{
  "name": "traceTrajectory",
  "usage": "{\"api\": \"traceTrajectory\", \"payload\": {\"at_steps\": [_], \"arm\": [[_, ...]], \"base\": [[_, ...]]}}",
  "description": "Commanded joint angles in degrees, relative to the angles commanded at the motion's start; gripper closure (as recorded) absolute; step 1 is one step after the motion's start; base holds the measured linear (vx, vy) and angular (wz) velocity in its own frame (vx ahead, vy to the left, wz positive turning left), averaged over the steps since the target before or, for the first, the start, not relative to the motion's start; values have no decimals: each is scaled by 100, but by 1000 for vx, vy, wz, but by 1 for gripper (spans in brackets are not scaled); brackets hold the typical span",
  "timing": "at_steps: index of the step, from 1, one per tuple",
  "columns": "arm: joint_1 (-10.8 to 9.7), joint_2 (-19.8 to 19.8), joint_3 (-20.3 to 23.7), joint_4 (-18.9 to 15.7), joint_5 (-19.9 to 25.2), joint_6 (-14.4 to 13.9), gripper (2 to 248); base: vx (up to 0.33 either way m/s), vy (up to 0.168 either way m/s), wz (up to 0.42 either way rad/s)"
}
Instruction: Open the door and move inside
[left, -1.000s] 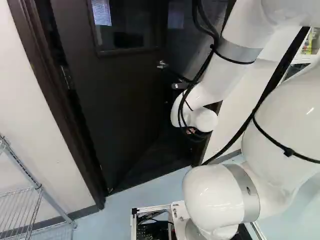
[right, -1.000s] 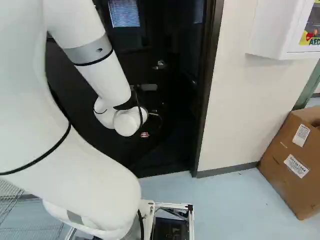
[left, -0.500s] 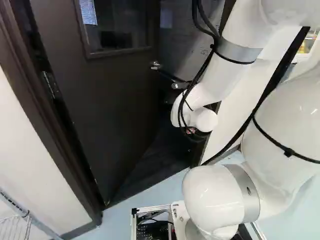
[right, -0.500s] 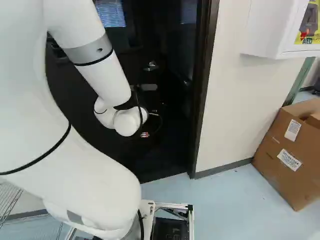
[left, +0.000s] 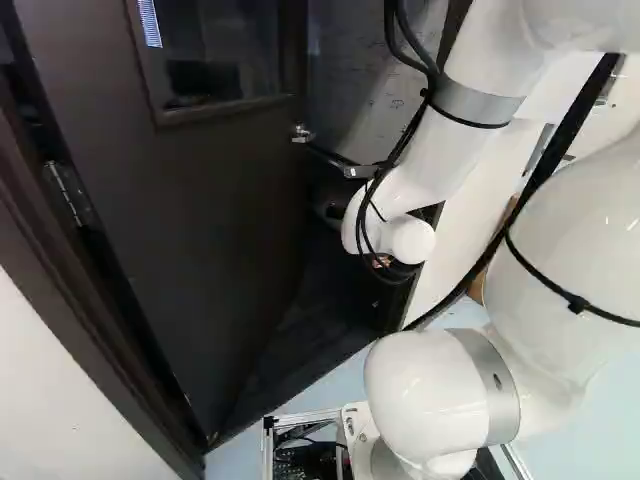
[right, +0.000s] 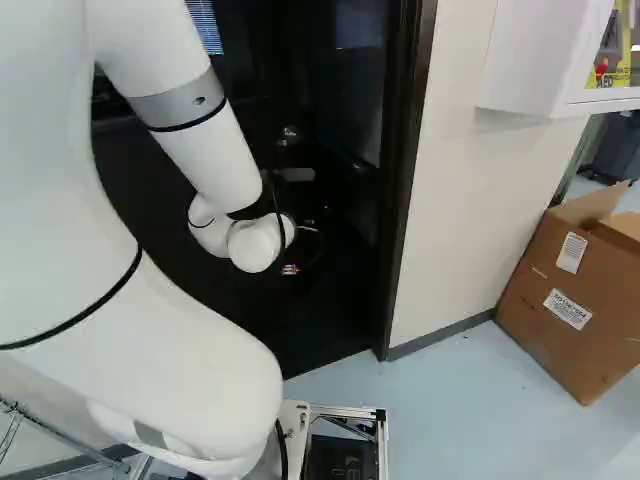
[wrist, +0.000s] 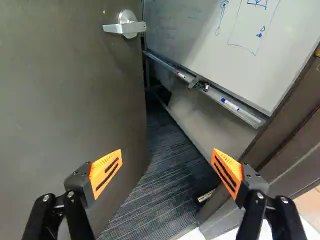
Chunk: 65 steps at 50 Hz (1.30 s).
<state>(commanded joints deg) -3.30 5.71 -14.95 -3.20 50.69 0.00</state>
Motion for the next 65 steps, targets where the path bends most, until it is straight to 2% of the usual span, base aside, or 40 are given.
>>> {"api": "traceTrajectory", "payload": {"at_steps": [19, 40, 65], "arm": [[0, 0, 0, 0, 0, 0, 3], [0, 0, 0, 0, 0, 0, 3], [0, 0, 0, 0, 0, 0, 3]], "base": [[82, 87, -186], [58, 105, -20], [23, 30, -5]]}}
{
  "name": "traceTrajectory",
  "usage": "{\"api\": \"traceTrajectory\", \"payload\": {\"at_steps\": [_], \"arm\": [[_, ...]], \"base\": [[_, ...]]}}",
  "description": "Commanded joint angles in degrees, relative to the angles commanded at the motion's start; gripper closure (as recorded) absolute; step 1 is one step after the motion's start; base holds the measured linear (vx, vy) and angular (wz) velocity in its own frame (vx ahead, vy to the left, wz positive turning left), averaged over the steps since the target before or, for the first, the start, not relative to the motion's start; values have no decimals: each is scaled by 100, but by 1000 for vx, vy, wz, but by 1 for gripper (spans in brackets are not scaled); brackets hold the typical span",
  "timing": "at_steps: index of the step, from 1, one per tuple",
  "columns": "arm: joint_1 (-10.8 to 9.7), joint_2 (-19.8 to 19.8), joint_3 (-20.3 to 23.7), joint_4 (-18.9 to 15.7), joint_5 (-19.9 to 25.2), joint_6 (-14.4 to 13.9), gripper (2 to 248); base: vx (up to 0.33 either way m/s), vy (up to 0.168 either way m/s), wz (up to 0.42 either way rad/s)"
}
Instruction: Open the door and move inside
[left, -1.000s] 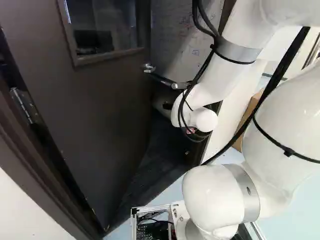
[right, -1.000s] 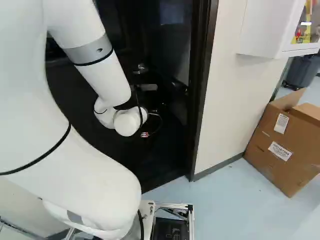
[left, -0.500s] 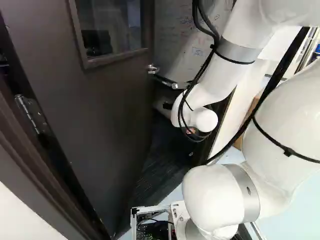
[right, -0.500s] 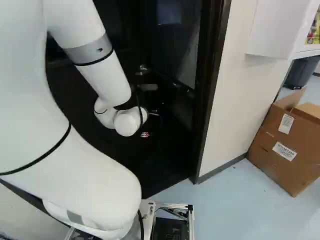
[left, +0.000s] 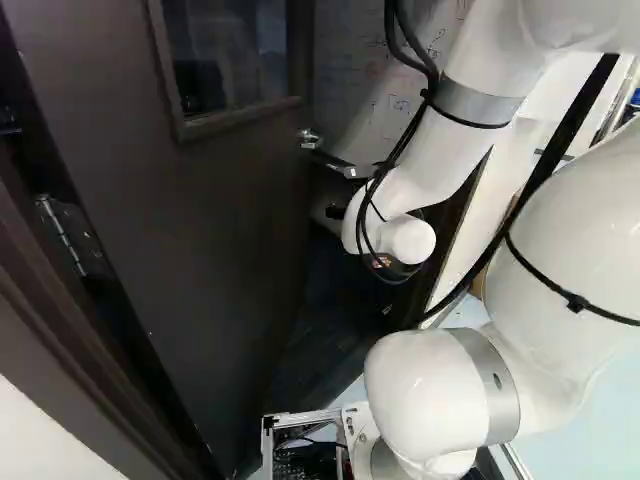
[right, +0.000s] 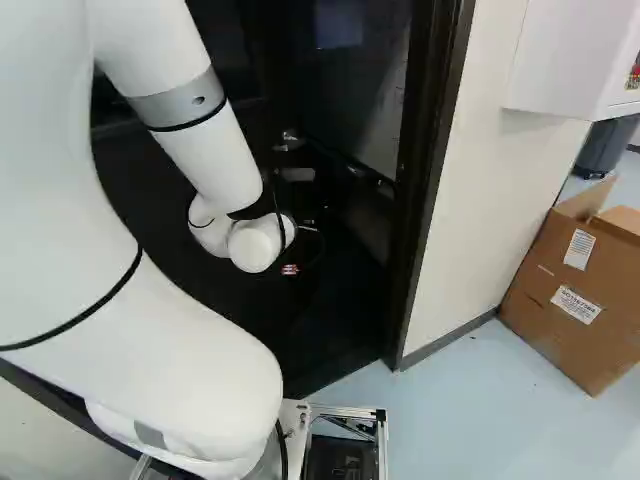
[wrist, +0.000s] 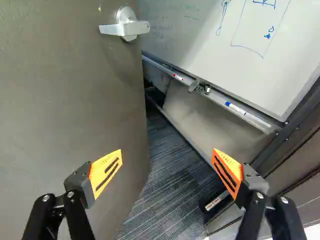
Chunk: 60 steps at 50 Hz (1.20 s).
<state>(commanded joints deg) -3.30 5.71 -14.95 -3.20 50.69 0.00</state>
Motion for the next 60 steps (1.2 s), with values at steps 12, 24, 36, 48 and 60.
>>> {"api": "traceTrajectory", "payload": {"at_steps": [12, 24, 36, 48, 60], "arm": [[41, -43, -41, 0, 0, 0, 3], [133, -152, -146, 0, 0, 0, 3], [265, -314, -304, -11, 0, 0, 3], [398, -462, -452, -84, 0, 0, 3], [528, -598, -590, -192, 0, 0, 3]], "base": [[-6, -14, 2], [0, 0, 0], [0, 0, 0], [0, 0, 0], [0, 0, 0]]}}
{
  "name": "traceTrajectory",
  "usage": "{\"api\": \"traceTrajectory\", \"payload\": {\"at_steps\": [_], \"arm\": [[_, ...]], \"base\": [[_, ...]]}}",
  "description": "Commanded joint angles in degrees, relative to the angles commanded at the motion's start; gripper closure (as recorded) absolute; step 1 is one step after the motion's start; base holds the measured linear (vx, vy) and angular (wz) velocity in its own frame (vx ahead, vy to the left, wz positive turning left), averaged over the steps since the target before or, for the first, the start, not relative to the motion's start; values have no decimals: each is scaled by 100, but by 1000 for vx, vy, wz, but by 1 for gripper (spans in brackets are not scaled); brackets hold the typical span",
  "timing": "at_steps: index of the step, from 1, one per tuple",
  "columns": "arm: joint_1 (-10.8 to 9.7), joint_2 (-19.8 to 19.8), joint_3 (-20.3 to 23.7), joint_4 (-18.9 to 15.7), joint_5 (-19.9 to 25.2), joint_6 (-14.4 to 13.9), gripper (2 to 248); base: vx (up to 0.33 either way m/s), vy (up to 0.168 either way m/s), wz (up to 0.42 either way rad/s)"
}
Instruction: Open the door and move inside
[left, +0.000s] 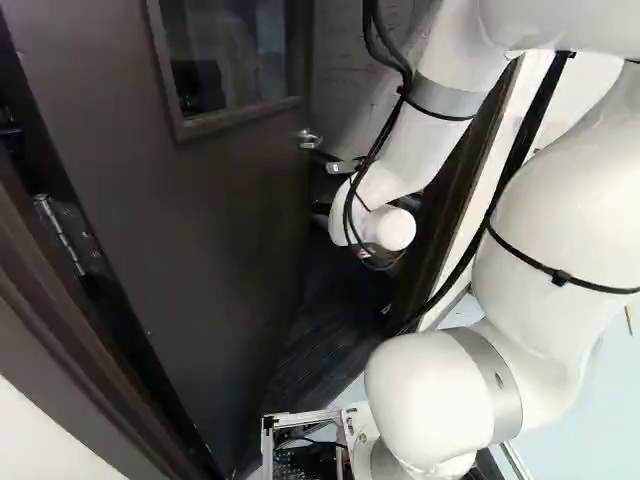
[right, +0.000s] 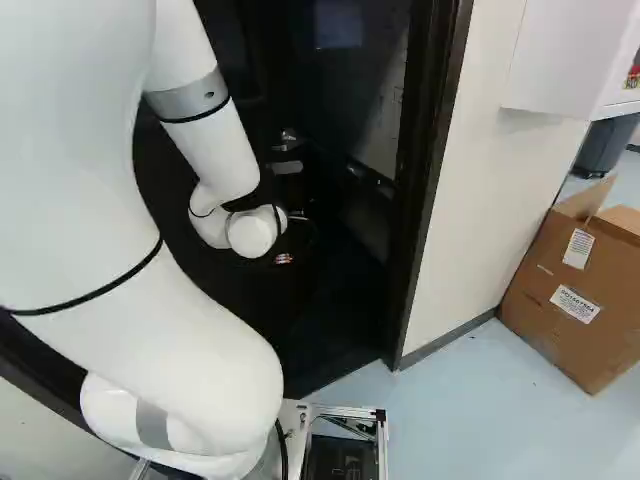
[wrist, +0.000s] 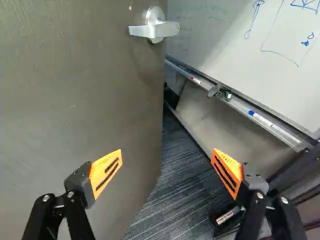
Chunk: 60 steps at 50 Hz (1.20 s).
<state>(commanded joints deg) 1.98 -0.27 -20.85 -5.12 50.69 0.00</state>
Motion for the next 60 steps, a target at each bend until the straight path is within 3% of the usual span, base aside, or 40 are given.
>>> {"api": "traceTrajectory", "payload": {"at_steps": [60], "arm": [[619, -666, -705, -808, 0, 0, 3]], "base": [[0, 0, 0]]}}
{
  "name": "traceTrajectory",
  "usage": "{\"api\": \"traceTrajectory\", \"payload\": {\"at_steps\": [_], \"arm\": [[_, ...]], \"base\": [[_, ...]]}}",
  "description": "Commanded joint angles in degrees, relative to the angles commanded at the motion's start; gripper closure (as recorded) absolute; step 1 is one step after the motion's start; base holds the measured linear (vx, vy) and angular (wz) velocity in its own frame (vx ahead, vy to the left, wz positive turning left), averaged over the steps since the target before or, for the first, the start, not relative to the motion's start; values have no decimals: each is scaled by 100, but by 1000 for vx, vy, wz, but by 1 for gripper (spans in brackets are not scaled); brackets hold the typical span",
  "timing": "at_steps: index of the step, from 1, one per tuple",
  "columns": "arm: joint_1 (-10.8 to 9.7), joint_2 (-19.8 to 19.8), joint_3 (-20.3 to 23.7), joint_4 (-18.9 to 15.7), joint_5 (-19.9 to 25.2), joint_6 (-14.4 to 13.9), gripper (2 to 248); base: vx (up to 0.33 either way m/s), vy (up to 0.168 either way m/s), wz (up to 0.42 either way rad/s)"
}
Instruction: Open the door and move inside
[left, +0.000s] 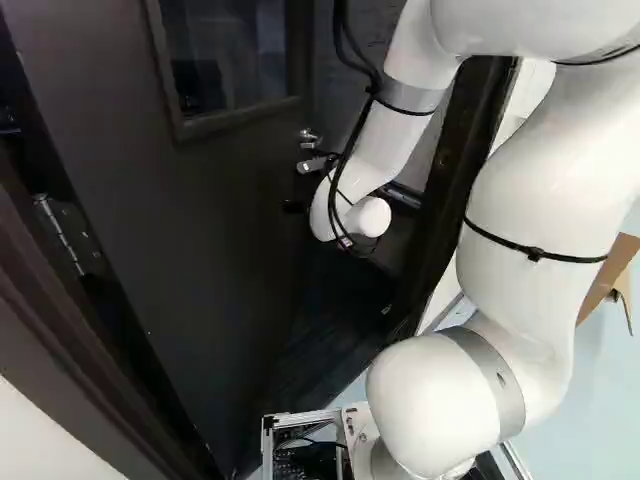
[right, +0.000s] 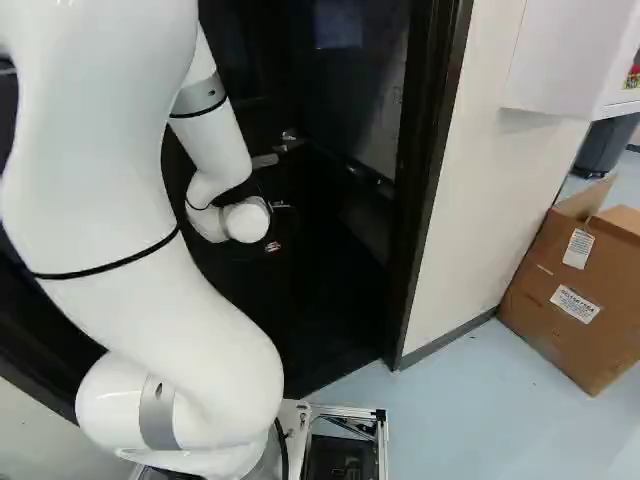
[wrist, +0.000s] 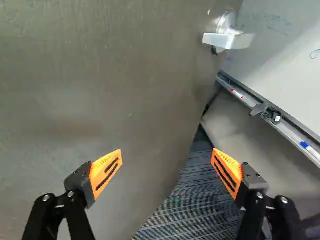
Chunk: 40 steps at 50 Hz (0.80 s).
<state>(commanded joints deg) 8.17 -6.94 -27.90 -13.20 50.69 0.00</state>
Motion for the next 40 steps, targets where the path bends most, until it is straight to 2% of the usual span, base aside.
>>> {"api": "traceTrajectory", "payload": {"at_steps": [13, 40], "arm": [[150, -143, -158, -137, 0, 0, 3], [488, -356, -397, -152, 0, 0, 3]], "base": [[0, 0, 0], [0, 0, 0]]}}
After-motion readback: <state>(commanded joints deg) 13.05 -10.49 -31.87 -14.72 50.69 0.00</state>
